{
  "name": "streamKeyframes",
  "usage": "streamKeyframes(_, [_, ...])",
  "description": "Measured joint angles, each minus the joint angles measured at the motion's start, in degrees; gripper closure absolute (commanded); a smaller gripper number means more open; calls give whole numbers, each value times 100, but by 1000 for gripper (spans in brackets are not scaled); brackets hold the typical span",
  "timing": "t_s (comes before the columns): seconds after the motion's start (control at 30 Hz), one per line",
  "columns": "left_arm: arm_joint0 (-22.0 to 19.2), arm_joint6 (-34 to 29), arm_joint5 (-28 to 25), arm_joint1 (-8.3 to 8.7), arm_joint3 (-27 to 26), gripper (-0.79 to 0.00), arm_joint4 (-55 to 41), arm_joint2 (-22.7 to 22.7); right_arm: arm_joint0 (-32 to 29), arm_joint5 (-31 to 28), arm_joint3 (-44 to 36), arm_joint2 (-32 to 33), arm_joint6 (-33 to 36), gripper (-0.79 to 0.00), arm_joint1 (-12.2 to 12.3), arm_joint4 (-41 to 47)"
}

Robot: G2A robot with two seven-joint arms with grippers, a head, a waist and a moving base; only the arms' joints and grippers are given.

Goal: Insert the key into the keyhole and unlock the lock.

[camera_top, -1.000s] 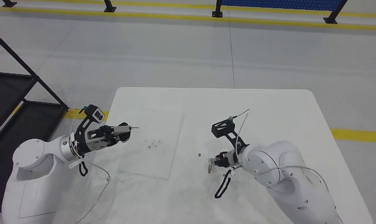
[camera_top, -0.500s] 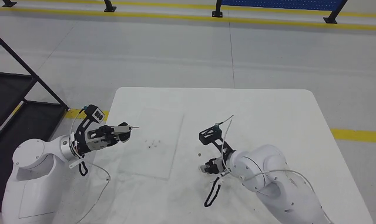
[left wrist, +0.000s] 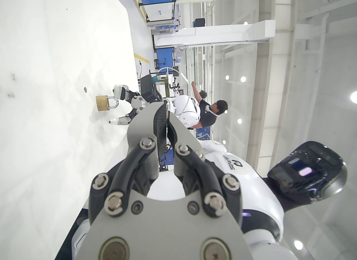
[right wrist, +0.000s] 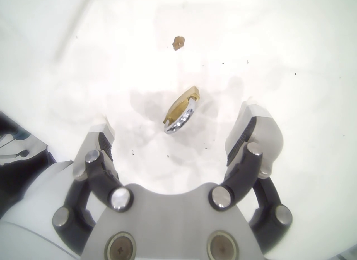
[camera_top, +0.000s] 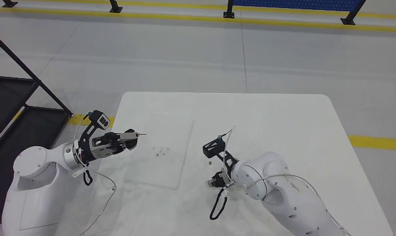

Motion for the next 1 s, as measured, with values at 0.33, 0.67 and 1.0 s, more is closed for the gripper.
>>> streamKeyframes(0.33, [0,0,0,0,0,0,0,0,169,0,167,-122,0,-379,27,192])
streamKeyframes(0.67, [0,0,0,0,0,0,0,0,333,1,353,-211,0,-354,33,344])
streamKeyframes(1.0, [0,0,0,0,0,0,0,0,369,1,433,-231,0,-262,10,349])
